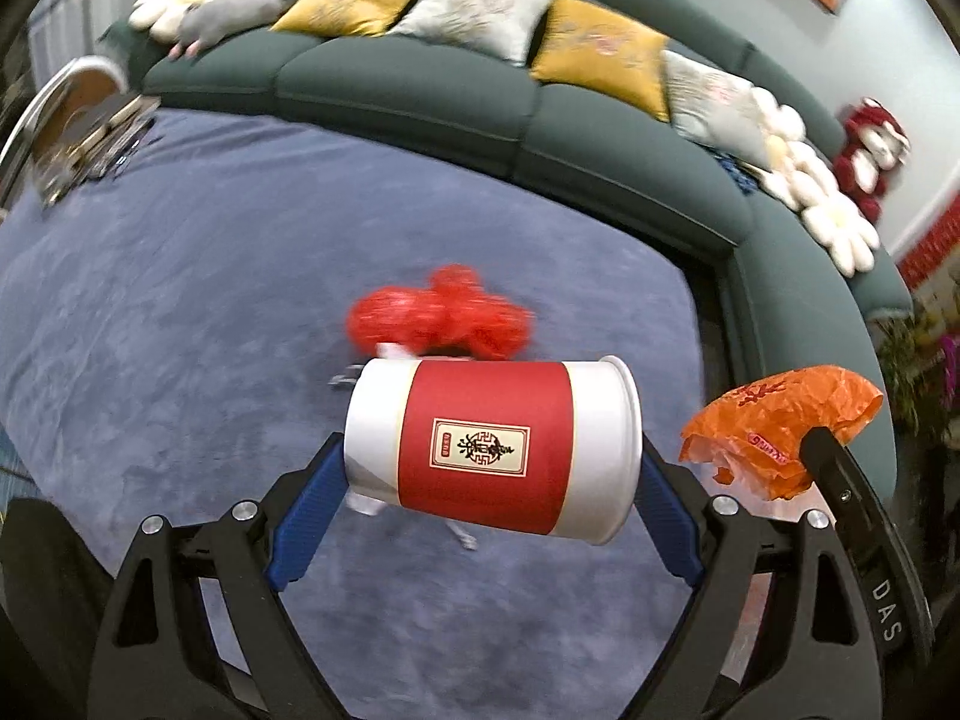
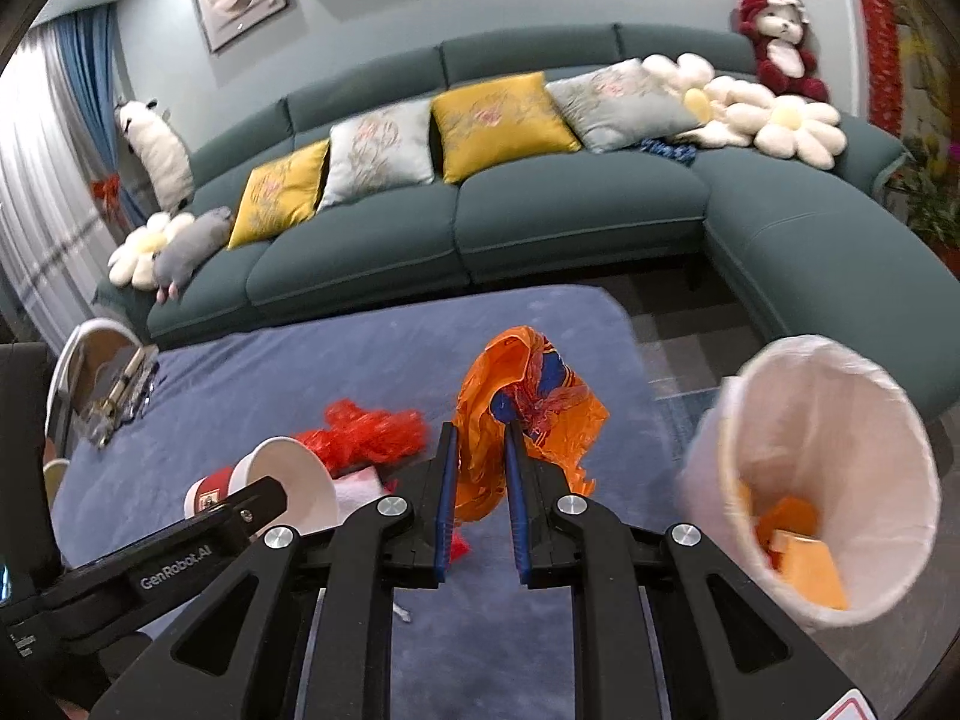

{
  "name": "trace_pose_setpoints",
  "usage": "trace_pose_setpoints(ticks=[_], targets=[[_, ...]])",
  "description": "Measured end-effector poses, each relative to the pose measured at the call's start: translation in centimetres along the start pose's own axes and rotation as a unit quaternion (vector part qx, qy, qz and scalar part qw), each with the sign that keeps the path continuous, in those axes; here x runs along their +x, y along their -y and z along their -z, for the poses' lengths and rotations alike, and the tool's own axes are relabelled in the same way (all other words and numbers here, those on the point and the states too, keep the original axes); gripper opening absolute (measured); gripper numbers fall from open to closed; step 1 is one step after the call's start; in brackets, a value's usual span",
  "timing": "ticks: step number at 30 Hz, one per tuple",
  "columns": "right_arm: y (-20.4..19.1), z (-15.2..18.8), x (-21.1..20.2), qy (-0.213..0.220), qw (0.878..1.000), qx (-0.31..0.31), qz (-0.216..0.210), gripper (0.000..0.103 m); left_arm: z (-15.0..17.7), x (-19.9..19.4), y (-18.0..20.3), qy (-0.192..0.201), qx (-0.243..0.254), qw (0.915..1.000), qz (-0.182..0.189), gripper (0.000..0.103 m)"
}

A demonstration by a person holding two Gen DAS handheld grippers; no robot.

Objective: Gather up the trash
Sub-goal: 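Carry cup and bag over the bin while the left tool opens, dropping the cup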

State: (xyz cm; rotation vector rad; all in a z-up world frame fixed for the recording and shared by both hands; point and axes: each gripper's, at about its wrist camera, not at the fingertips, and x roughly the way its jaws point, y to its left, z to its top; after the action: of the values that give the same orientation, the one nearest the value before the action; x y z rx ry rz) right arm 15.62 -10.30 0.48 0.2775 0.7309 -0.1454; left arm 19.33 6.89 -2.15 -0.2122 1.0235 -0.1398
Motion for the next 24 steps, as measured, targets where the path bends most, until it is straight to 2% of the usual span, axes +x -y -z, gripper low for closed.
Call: trace_pose_setpoints(ticks=[6, 13, 24], targets=[[5.0, 0.1, -4.0, 0.031, 0.999, 0.025, 0.028, 0.015, 1.6, -1.1, 5.8, 0.002, 0.051, 0.9983, 0.029, 0.085], [11.9, 1.0, -7.6, 0.050, 0.994, 0.067, 0.070, 0.015, 3.8, -1.7, 13.2, -0.003, 0.112, 0.9916, 0.064, 0.085], [19.8, 2.5, -10.7, 0.068, 0.984, 0.125, 0.110, 0.015, 7.4, -1.6, 23.2, -0.016, 0.197, 0.9744, 0.106, 0.085]])
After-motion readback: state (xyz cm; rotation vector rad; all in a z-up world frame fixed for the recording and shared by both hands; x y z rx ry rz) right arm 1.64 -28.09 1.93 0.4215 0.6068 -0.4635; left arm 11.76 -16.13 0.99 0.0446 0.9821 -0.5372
